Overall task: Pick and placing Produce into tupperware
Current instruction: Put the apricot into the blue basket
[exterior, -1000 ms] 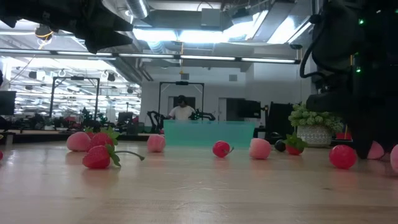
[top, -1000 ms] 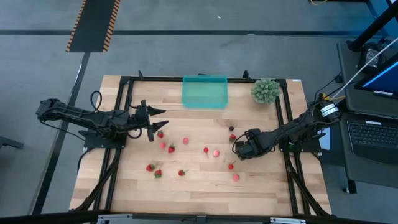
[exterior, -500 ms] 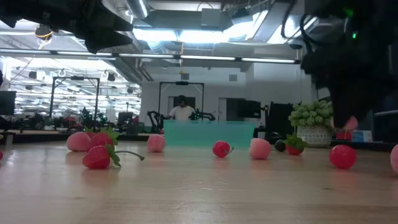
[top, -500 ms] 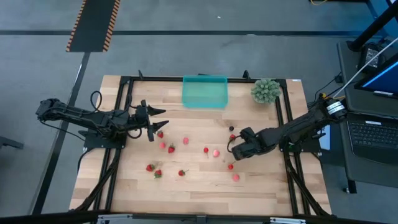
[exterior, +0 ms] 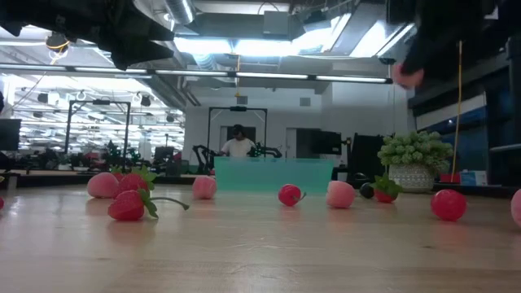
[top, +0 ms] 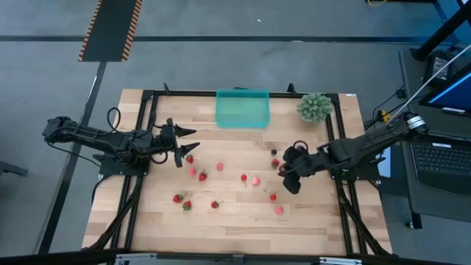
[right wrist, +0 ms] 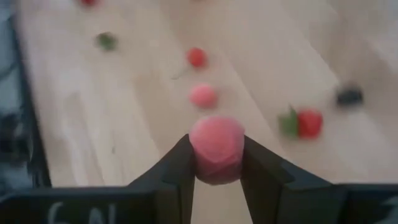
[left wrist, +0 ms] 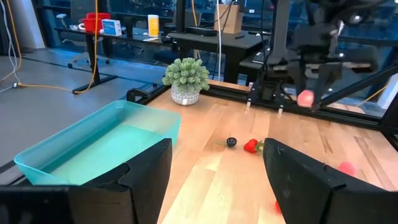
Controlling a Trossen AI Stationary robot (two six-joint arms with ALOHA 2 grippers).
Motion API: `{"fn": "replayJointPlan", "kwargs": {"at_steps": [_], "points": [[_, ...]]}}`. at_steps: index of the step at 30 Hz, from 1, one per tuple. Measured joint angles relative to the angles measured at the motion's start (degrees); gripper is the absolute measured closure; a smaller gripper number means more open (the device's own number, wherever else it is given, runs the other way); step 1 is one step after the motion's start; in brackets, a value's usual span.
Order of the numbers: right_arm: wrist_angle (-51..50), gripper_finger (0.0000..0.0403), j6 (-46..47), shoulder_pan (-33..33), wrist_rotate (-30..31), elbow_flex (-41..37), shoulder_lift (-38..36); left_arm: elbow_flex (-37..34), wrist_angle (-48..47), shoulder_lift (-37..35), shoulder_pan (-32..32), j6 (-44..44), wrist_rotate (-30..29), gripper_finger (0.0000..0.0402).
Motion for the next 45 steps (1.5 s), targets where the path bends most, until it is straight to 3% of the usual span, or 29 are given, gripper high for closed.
{"fn": "replayJointPlan", "kwargs": {"at_steps": [8, 16, 24, 29, 36, 45], "points": [[7.6, 0.0296, -24.4, 0.0, -2.8, 0.0, -3.0, 0.0, 0.0, 0.0, 0.0, 0.0, 0.0, 0.0156], [12.7, 0.0295, -38.6, -0.2, -4.9, 0.0, -4.6, 0.0, 0.0, 0.0, 0.0, 0.0, 0.0, 0.0156], [14.5, 0.0295, -39.9, -5.0, -4.9, 0.0, -4.9, 0.0, 0.0, 0.0, 0.0, 0.0, 0.0, 0.0156], [22.5, 0.0295, -39.7, -9.0, -4.8, 0.0, -4.9, 0.0, 0.0, 0.0, 0.0, 0.0, 0.0, 0.0156], [33.6, 0.0295, -30.6, -12.6, -4.8, 0.0, -4.9, 0.0, 0.0, 0.0, 0.0, 0.0, 0.0, 0.0156], [35.2, 0.0295, -23.3, -18.5, -4.9, 0.0, -3.5, 0.0, -0.1, 0.0, 0.0, 0.0, 0.0, 0.0156]]}}
